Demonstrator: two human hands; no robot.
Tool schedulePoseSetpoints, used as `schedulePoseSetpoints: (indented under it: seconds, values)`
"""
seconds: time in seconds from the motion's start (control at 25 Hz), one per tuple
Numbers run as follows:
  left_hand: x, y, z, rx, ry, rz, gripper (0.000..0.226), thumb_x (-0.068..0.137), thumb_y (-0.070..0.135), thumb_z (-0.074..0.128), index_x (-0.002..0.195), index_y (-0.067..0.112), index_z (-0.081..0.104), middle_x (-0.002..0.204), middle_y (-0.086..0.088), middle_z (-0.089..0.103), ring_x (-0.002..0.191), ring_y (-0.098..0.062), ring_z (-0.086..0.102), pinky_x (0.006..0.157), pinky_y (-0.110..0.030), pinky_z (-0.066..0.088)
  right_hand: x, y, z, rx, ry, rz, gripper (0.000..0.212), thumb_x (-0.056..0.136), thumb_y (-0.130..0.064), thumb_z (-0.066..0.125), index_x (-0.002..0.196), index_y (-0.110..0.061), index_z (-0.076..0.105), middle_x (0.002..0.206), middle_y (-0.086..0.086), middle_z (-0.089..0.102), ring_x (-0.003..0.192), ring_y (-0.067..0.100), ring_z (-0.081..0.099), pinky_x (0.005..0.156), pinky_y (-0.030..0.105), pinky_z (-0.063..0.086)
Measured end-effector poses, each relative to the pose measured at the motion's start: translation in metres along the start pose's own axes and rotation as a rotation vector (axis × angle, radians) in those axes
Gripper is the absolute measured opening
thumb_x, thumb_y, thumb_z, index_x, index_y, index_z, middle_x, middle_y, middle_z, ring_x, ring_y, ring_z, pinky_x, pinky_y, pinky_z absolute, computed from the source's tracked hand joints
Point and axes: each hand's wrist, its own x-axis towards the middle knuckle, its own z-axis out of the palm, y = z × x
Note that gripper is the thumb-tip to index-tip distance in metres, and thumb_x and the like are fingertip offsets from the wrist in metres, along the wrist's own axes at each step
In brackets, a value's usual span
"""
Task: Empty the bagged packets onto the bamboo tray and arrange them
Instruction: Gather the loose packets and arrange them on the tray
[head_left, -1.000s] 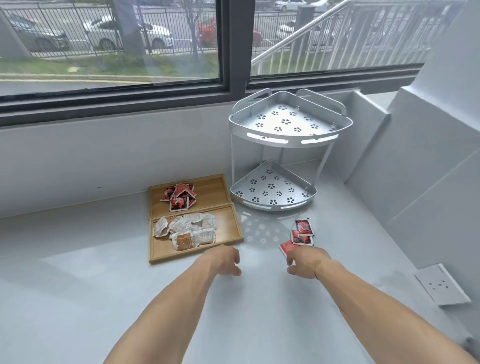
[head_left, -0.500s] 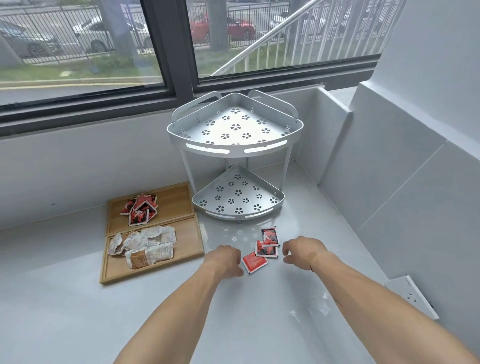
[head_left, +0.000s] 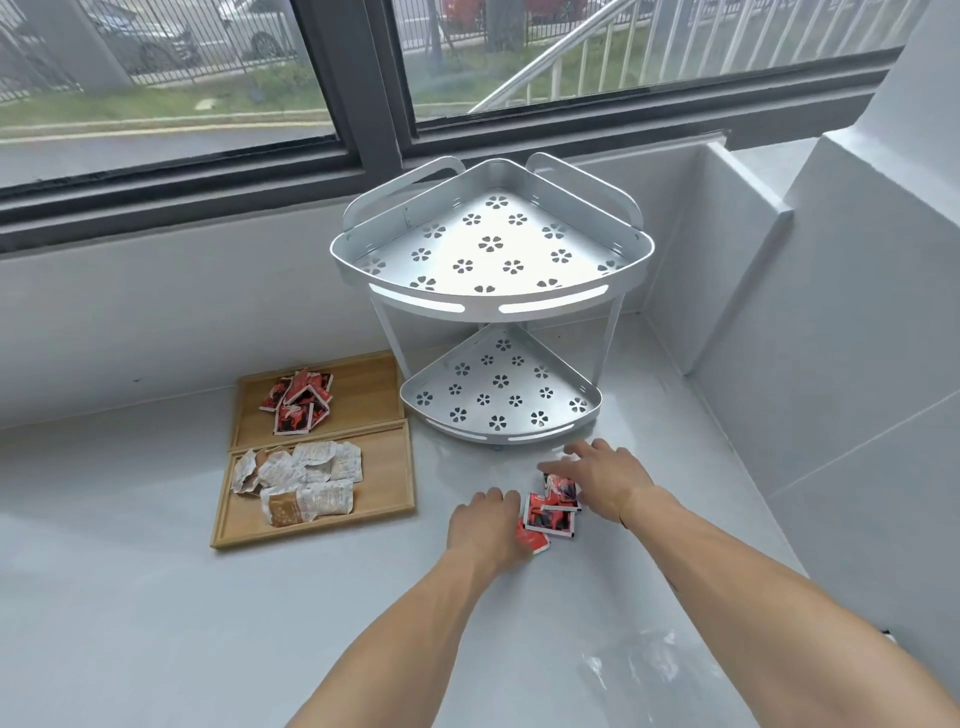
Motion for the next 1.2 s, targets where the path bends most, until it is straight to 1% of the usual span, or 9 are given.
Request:
schedulePoseSetpoints:
  seconds: [0.24,0.36,0.52,0.68,0.76,0.84,0.92,1.08,1.2]
  values:
    - [0.007,-0.008,0.000,-0.098,-0.106,-0.101,0.044,0.072,0.031,0.073,0.110,0.017,0.059,0.112,-0.008,0.058,0.103,-0.029,0.059,0.076,-0.034,0.045,0.007,0.005,0.012,0.094,0.045,0.030,0.038,0.087,-0.019,0.067,0.122,-0.026,0.054,0.137,0.002,0.045,0.116,0.028,0.049,0.087,0.037,0.043]
    - [0.011,-0.022,-0.004,-0.086,-0.179,-0.108,0.038,0.072,0.030,0.075,0.107,0.019,0.065,0.112,-0.005,0.063,0.103,-0.026,0.062,0.073,-0.031,0.047,0.001,0.015,0.018,0.100,0.041,0.094,0.023,0.086,-0.016,0.060,0.109,-0.019,0.056,0.120,0.004,0.055,0.106,0.027,0.051,0.078,0.034,0.041]
    - [0.013,-0.035,-0.013,-0.094,-0.193,-0.095,0.028,0.076,0.023,0.069,0.104,0.020,0.066,0.109,-0.003,0.069,0.102,-0.025,0.063,0.068,-0.028,0.043,-0.014,0.030,0.030,0.292,-0.011,0.169,0.035,0.086,-0.028,0.063,0.120,-0.026,0.055,0.117,0.002,0.057,0.111,0.026,0.054,0.075,0.031,0.039]
    - [0.017,-0.020,-0.022,-0.193,-0.176,0.026,0.025,0.077,0.019,0.067,0.102,0.021,0.065,0.104,-0.002,0.070,0.091,-0.023,0.062,0.065,-0.027,0.044,-0.027,0.035,0.037,0.411,-0.031,0.255,0.033,0.086,-0.029,0.062,0.118,-0.023,0.059,0.119,0.002,0.056,0.108,0.026,0.058,0.074,0.029,0.039]
    - [0.021,-0.004,-0.022,-0.187,-0.154,0.088,0.034,0.079,0.020,0.067,0.112,0.026,0.062,0.109,-0.002,0.068,0.093,-0.022,0.060,0.067,-0.028,0.044,-0.037,0.032,0.043,0.454,0.022,0.303,0.028,0.089,-0.030,0.058,0.116,-0.023,0.056,0.115,0.004,0.057,0.102,0.028,0.060,0.072,0.030,0.039]
    - [0.024,0.013,-0.016,-0.120,-0.079,0.125,0.048,0.082,0.023,0.063,0.128,0.031,0.052,0.116,-0.004,0.065,0.107,-0.026,0.060,0.075,-0.031,0.043,-0.048,0.026,0.051,0.437,0.068,0.353,0.026,0.093,-0.034,0.053,0.116,-0.022,0.051,0.111,0.006,0.058,0.096,0.032,0.062,0.069,0.031,0.040]
    - [0.026,0.027,-0.006,-0.036,-0.036,0.131,0.053,0.085,0.024,0.058,0.136,0.027,0.045,0.121,-0.007,0.063,0.115,-0.030,0.057,0.082,-0.034,0.043,-0.058,0.020,0.059,0.430,0.083,0.398,0.026,0.095,-0.037,0.048,0.115,-0.021,0.047,0.109,0.006,0.058,0.093,0.032,0.063,0.067,0.032,0.039]
    - [0.024,0.033,0.008,0.071,0.028,0.135,0.028,0.086,0.022,0.054,0.114,0.018,0.053,0.110,-0.006,0.066,0.106,-0.031,0.058,0.076,-0.036,0.036,-0.071,0.017,0.070,0.563,0.091,0.459,0.026,0.095,-0.031,0.050,0.119,-0.023,0.047,0.110,0.005,0.058,0.087,0.030,0.057,0.068,0.032,0.039]
    - [0.012,0.029,0.011,0.036,0.050,0.131,0.023,0.087,0.023,0.055,0.110,0.018,0.054,0.109,-0.006,0.061,0.099,-0.031,0.058,0.077,-0.036,0.035,-0.080,0.014,0.076,0.622,0.113,0.502,0.031,0.091,-0.016,0.048,0.120,-0.025,0.048,0.112,0.004,0.056,0.093,0.030,0.059,0.071,0.033,0.043]
